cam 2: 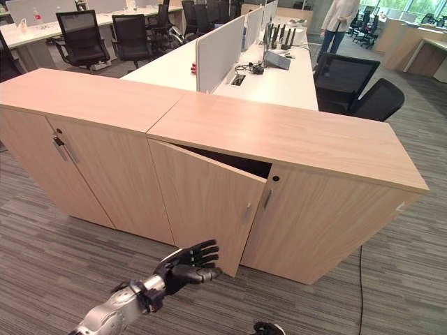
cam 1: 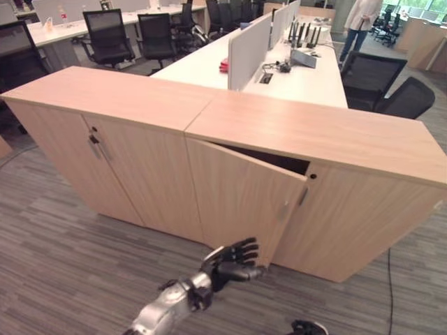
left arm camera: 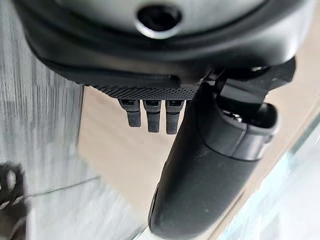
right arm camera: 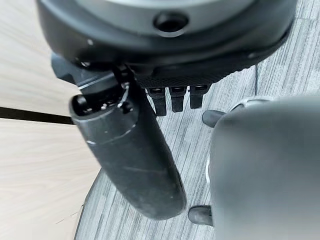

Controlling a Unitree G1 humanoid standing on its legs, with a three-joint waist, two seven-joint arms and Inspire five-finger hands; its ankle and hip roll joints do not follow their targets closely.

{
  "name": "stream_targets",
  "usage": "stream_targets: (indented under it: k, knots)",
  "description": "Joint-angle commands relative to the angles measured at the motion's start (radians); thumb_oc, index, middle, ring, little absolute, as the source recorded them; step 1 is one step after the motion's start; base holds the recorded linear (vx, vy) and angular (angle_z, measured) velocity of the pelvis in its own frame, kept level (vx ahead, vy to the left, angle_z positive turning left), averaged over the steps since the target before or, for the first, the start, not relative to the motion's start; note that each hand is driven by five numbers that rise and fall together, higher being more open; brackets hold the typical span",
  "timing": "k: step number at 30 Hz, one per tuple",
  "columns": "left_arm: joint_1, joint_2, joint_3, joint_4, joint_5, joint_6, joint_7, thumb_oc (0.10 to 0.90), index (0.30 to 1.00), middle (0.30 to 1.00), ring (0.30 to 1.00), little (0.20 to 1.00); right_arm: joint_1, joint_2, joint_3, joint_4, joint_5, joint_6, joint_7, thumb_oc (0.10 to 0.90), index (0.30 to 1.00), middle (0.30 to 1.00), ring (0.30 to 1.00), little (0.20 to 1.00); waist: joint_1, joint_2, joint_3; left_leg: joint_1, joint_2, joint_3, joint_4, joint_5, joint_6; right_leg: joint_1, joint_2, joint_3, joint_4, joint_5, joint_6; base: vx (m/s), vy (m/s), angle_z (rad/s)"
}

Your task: Put the empty folder in the office cabinet

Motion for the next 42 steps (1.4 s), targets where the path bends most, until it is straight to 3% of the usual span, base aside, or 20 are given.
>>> stream_targets:
  k: [1,5,9,17,22,26,27,32,36,40,41,42]
  knots:
    - [-0.077,-0.012,0.033,-0.091,0.084,-0.105,-0.001,0.800,0.900,0.900,0.900,0.900,-0.009,-0.011,0.027,0.081,0.016,0.007,0.000,0.800,0.900,0.900,0.900,0.900,0.037,0.008,0.006,0.095,0.017,0.004,-0.001,-0.172,-0.010,-0.048,0.023,-0.037,0.007,-0.052,-0.003,0.04,-0.068,0.02]
    - [-0.023,-0.013,0.100,-0.076,0.232,-0.133,0.032,0.800,0.900,0.900,0.900,0.900,-0.011,-0.013,-0.005,0.082,0.056,0.006,0.001,0.800,0.900,0.900,0.900,0.900,0.050,0.007,0.005,0.104,0.030,0.008,-0.001,-0.169,-0.015,-0.040,0.037,-0.032,0.007,-0.064,-0.011,0.03,-0.053,0.01]
    - [-0.034,-0.015,0.107,-0.053,0.368,-0.173,0.051,0.800,0.900,0.900,0.900,0.900,0.001,-0.017,-0.017,0.082,0.083,-0.003,-0.001,0.800,0.900,0.900,0.900,0.900,0.049,0.005,0.004,0.113,0.047,0.014,0.000,-0.164,-0.024,-0.036,0.056,-0.026,0.007,-0.078,-0.022,0.04,-0.087,-0.03]
    - [-0.225,-0.029,0.056,0.034,0.468,-0.205,0.081,0.800,0.900,0.900,0.900,0.900,0.033,-0.044,0.012,0.055,0.078,-0.009,0.007,0.800,0.900,0.900,0.900,0.900,-0.017,0.002,-0.009,0.121,0.084,0.050,0.055,-0.182,-0.044,-0.031,0.108,0.015,0.007,-0.104,-0.052,0.05,-0.090,-0.12]
    - [-0.396,-0.026,0.032,0.110,0.456,-0.220,0.099,0.800,0.900,0.900,0.900,0.900,0.056,-0.086,0.024,0.039,0.053,-0.011,0.023,0.800,0.900,0.900,0.900,0.900,-0.072,-0.003,-0.005,0.088,0.098,0.078,0.208,-0.230,-0.051,-0.026,0.127,0.045,0.018,-0.123,-0.080,0.04,-0.088,-0.21]
    - [-0.452,-0.021,0.042,0.137,0.434,-0.225,0.113,0.800,0.900,0.900,0.900,0.900,0.055,-0.103,0.025,0.032,0.047,-0.011,0.023,0.800,0.900,0.900,0.900,0.900,-0.082,-0.011,0.020,0.022,0.095,0.075,0.377,-0.240,-0.057,-0.021,0.136,0.061,0.027,-0.130,-0.100,-0.02,-0.076,-0.23]
    - [-0.459,-0.006,0.058,0.144,0.443,-0.233,0.128,0.800,0.900,0.900,0.900,0.900,0.062,-0.120,0.022,0.023,0.036,-0.010,0.025,0.800,0.900,0.900,0.900,0.900,-0.072,-0.007,0.042,-0.021,0.065,0.013,0.436,-0.231,-0.051,-0.025,0.150,0.083,0.029,-0.131,-0.109,-0.06,-0.037,-0.32]
    - [-0.397,0.017,0.129,0.155,0.467,-0.241,0.137,0.800,0.900,0.900,0.900,0.900,0.066,-0.132,0.031,0.011,-0.006,-0.020,0.036,0.800,0.900,0.900,0.900,0.900,-0.041,-0.026,0.063,-0.143,-0.086,-0.178,0.448,-0.294,-0.010,-0.035,0.161,0.154,0.023,-0.104,-0.092,-0.02,-0.030,-0.45]
    - [-0.295,-0.015,0.189,0.170,0.428,-0.238,0.129,0.800,0.900,0.900,0.900,0.900,0.070,-0.112,0.030,0.016,-0.016,-0.020,0.039,0.800,0.900,0.900,0.900,0.900,-0.023,-0.013,0.053,-0.072,-0.082,-0.162,0.353,-0.290,0.001,-0.016,0.173,0.190,0.014,-0.098,-0.084,0.04,0.055,-0.50]
    - [-0.208,-0.054,0.222,0.248,0.408,-0.225,0.123,0.800,0.900,0.900,0.900,0.900,0.067,-0.099,0.015,0.037,-0.012,-0.016,0.045,0.800,0.900,0.900,0.900,0.900,-0.009,-0.005,0.047,-0.021,-0.075,-0.143,0.256,-0.258,0.004,-0.012,0.163,0.185,0.015,-0.092,-0.077,0.01,0.086,-0.42]
    - [-0.141,-0.090,0.248,0.377,0.423,-0.209,0.129,0.800,0.900,0.900,0.900,0.900,0.059,-0.094,0.009,0.057,-0.019,-0.012,0.046,0.800,0.900,0.900,0.900,0.900,0.004,0.005,0.045,0.010,-0.057,-0.142,0.156,-0.211,0.003,-0.028,0.153,0.172,0.018,-0.086,-0.070,-0.05,0.071,0.00]
    - [-0.141,-0.090,0.248,0.378,0.424,-0.210,0.129,0.800,0.900,0.900,0.900,0.900,0.059,-0.095,0.009,0.057,-0.019,-0.012,0.047,0.800,0.900,0.900,0.900,0.900,0.004,0.005,0.045,0.011,-0.057,-0.142,0.153,-0.209,0.003,-0.028,0.153,0.171,0.018,-0.086,-0.070,-0.05,0.071,0.09]
